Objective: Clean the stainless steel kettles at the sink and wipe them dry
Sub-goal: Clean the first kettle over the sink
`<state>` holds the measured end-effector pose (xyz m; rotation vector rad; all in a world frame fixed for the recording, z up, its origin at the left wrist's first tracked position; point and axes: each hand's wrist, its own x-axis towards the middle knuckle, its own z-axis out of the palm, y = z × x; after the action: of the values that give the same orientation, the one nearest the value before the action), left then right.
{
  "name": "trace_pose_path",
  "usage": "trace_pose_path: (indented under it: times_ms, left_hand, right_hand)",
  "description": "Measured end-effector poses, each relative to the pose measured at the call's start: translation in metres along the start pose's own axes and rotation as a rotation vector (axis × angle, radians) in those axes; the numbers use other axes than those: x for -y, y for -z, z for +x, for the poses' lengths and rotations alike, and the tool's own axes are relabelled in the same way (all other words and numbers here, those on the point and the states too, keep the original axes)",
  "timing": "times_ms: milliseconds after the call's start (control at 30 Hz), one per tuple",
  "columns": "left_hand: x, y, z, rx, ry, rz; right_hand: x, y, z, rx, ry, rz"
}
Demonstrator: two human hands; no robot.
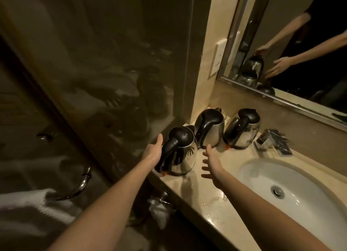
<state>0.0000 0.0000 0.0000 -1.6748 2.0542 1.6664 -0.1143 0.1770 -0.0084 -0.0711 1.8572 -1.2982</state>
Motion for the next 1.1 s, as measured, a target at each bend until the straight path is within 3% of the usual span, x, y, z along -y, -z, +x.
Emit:
trace_pose_path:
  times_ms: [200,467,700,1100]
  left_hand:
    - [0.008,-0.016,0.020,0.038,-0.045,-0.115]
    - [-0.018,-0.013,0.016,0.054,-0.236,-0.120]
    - [-0.034,-0.020,-0.018,0.159,-0.416,-0.074]
    - [-0.063,-0.065,-0.085,0.387,-0.584,-0.234]
  right_hand:
    - [0.011,-0.006,0.007,-0.053,-0.016,0.017]
    - [0.035,-0.004,-0.024,-0.178,0.129,-0.038]
    - [0.064,0.004,-0.073,-0.299,0.262,-0.040]
    - [0.071,0.048,-0.129,-0.525,0.288,0.046]
